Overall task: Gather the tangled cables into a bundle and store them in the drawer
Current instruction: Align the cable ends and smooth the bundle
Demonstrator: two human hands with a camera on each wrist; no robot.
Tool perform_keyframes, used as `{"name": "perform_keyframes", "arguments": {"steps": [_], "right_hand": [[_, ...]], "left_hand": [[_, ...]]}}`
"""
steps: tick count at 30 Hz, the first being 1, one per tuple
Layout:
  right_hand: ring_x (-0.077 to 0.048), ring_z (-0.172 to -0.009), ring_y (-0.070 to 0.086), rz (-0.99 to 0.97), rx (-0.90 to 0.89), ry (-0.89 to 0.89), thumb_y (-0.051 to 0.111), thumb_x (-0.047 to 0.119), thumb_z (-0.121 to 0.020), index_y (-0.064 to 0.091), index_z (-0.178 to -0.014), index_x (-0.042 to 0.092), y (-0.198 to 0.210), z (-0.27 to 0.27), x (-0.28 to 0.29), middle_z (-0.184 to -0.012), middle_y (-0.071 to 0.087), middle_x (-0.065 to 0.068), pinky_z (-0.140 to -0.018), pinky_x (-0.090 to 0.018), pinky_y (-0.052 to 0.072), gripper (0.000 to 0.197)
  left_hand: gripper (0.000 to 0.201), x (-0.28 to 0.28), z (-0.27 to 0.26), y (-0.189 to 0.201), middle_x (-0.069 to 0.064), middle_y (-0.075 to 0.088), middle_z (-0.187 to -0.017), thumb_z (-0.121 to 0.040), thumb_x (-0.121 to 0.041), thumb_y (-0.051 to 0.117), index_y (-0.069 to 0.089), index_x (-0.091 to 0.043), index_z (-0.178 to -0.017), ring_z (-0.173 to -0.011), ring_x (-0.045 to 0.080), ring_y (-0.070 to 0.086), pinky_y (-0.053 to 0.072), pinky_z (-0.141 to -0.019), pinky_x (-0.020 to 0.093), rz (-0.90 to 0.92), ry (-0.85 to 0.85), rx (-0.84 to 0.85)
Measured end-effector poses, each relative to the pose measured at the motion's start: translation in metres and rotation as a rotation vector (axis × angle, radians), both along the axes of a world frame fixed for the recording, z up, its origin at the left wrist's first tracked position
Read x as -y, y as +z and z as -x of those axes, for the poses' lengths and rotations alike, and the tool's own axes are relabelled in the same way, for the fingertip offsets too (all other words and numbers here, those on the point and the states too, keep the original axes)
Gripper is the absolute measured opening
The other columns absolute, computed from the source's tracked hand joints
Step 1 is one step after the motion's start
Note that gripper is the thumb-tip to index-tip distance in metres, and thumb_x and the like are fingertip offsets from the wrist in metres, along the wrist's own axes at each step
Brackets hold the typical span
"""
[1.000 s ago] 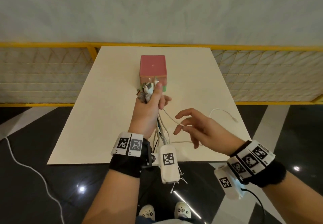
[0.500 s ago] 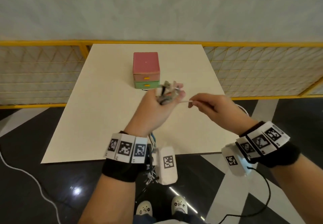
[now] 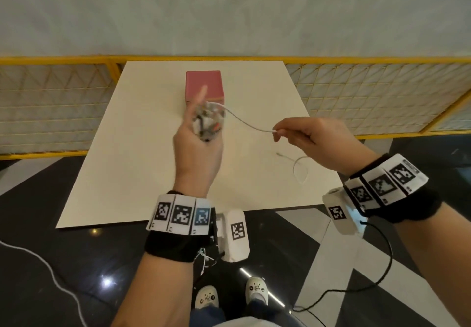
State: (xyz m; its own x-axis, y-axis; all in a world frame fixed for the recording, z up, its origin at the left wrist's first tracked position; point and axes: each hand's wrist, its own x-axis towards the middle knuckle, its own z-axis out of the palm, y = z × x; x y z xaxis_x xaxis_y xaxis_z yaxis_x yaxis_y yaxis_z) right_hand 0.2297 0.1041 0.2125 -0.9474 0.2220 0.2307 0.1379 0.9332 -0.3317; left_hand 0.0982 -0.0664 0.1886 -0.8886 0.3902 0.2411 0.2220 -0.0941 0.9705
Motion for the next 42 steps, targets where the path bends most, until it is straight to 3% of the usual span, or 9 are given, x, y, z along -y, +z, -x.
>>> {"name": "perform_keyframes", "arguments": {"steps": [4, 8, 11, 17, 23, 27, 31, 36, 42], "right_hand": [[0.007, -0.062, 0.051, -0.025, -0.060, 0.084, 0.044, 0.040, -0.095, 0.065, -0.102, 0.033, 0.018, 0.003, 0.014, -0.065, 0.051, 0.032, -0.057, -0.008, 0.034, 0.024], [-0.017, -0.063, 0.054, 0.166, -0.018, 0.025, 0.039, 0.033, -0.098, 0.061, -0.108, 0.028, 0.019, -0.010, -0.006, -0.067, 0.054, 0.003, -0.063, -0.032, 0.046, 0.025], [-0.008, -0.069, 0.062, 0.099, 0.163, -0.081, 0.032, 0.023, -0.102, 0.051, -0.101, 0.033, 0.010, -0.023, -0.025, -0.069, 0.055, 0.005, -0.070, -0.034, 0.051, 0.022], [-0.021, -0.059, 0.069, 0.374, 0.221, -0.085, 0.022, 0.015, -0.100, 0.044, -0.100, 0.032, 0.012, -0.019, 0.000, -0.071, 0.048, -0.014, -0.056, -0.036, 0.060, 0.028], [-0.020, -0.072, 0.068, 0.426, 0.355, -0.026, 0.021, 0.009, -0.093, 0.049, -0.108, 0.028, -0.018, -0.014, 0.011, -0.082, 0.060, -0.011, -0.065, -0.032, 0.058, 0.037], [-0.005, -0.086, 0.059, 0.323, 0.552, -0.049, 0.037, 0.008, -0.097, 0.049, -0.126, 0.020, -0.057, -0.016, 0.004, -0.101, 0.067, 0.003, -0.080, -0.020, 0.050, 0.034], [-0.007, -0.105, 0.055, 0.265, 0.758, -0.100, 0.059, 0.034, -0.091, 0.023, -0.148, 0.026, -0.077, -0.019, -0.005, -0.127, 0.058, 0.010, -0.099, -0.025, 0.040, 0.068], [-0.010, -0.122, 0.050, 0.239, 0.493, -0.030, 0.054, 0.043, -0.090, 0.024, -0.148, 0.024, -0.055, -0.008, 0.002, -0.137, 0.051, 0.006, -0.101, -0.024, 0.040, 0.067], [-0.009, -0.121, 0.053, 0.619, 0.131, 0.246, 0.068, 0.024, -0.085, 0.053, -0.128, 0.012, -0.036, 0.024, 0.050, -0.130, 0.058, -0.001, -0.105, -0.023, 0.038, 0.047]], "left_hand": [[0.017, -0.009, -0.018, -0.001, -0.018, 0.063, -0.089, -0.089, -0.006, 0.067, 0.066, -0.011, -0.106, -0.073, -0.015, 0.060, 0.042, -0.073, 0.003, 0.234, -0.298, -0.091], [0.010, 0.008, -0.003, 0.014, 0.002, 0.066, -0.076, -0.091, -0.010, 0.066, 0.065, -0.001, -0.087, -0.058, -0.009, 0.055, 0.043, -0.064, 0.002, 0.018, 0.090, -0.048], [0.018, 0.026, 0.019, 0.024, -0.015, 0.059, -0.083, -0.091, -0.030, 0.067, 0.052, -0.025, -0.082, -0.074, -0.008, 0.062, 0.049, -0.073, 0.010, -0.087, 0.340, 0.175], [0.020, 0.030, 0.025, 0.016, -0.009, 0.065, -0.095, -0.091, -0.034, 0.066, 0.048, -0.030, -0.085, -0.089, 0.006, 0.062, 0.050, -0.085, 0.020, -0.041, 0.368, 0.211], [0.017, 0.025, 0.025, 0.006, -0.008, 0.063, -0.071, -0.089, -0.039, 0.067, 0.068, -0.022, -0.086, -0.063, 0.008, 0.057, 0.048, -0.070, 0.028, 0.058, 0.232, 0.123], [0.007, 0.024, 0.019, 0.005, 0.003, 0.072, -0.090, -0.093, -0.026, 0.065, 0.064, -0.032, -0.097, -0.075, 0.015, 0.068, 0.053, -0.074, 0.036, 0.092, 0.102, 0.050], [0.024, 0.021, 0.017, 0.001, -0.007, 0.043, -0.050, -0.091, -0.036, 0.066, 0.067, -0.025, -0.071, -0.043, 0.011, 0.033, 0.032, -0.047, 0.020, 0.143, 0.032, 0.039], [0.046, 0.009, 0.002, 0.005, -0.011, 0.049, -0.046, -0.091, -0.049, 0.060, 0.058, -0.023, -0.053, -0.042, 0.008, 0.042, 0.037, -0.048, 0.026, 0.197, -0.185, 0.051], [0.050, -0.006, -0.018, 0.009, -0.017, 0.061, -0.060, -0.080, -0.058, 0.052, 0.072, -0.014, -0.094, -0.067, -0.007, 0.058, 0.045, -0.070, 0.012, 0.298, -0.443, -0.089]]}}
